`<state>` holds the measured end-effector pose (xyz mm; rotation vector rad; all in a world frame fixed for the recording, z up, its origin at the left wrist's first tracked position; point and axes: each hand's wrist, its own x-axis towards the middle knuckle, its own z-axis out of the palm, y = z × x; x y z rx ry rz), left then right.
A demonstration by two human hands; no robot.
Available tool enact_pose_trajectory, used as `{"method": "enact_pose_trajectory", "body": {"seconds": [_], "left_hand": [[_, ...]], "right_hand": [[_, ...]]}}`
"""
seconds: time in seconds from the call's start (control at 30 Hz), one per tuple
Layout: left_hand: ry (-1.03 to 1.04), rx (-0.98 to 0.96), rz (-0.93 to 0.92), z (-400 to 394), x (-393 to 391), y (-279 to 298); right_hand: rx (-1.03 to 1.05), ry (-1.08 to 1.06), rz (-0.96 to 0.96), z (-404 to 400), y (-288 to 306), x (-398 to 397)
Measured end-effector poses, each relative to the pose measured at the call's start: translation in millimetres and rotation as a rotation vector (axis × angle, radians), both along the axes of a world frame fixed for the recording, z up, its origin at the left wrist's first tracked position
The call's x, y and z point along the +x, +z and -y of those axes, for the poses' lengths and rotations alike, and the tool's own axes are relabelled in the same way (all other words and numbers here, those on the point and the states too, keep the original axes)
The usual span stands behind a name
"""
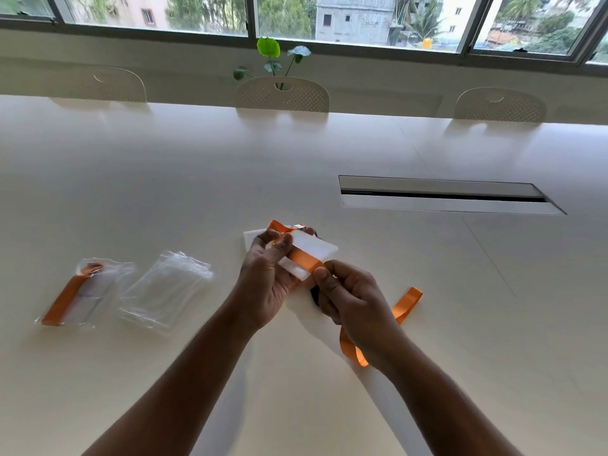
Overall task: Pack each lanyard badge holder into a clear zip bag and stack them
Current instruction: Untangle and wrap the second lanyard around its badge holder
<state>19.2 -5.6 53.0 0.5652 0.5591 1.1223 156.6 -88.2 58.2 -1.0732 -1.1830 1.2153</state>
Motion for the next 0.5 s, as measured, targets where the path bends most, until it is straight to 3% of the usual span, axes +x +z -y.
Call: {"method": "enact_pose_trajectory", "body": {"seconds": [0.1, 0.2, 0.3, 0.5], "left_hand": [[-0.024, 0.13, -0.283, 9, 4, -13], [0.021, 0.534, -0.657, 11, 4, -17], [-0.067, 0.722, -0.62, 11, 1, -11], [-0.342, 0.575, -0.502, 21, 8, -15]], "right_hand": [[0.06, 0.0, -0.065, -3, 8, 3], [0.076, 0.005, -0.067, -5, 14, 8], [0.043, 0.04, -0.13, -9, 18, 14], [0.01, 0.109, -0.128, -16, 27, 19]]}}
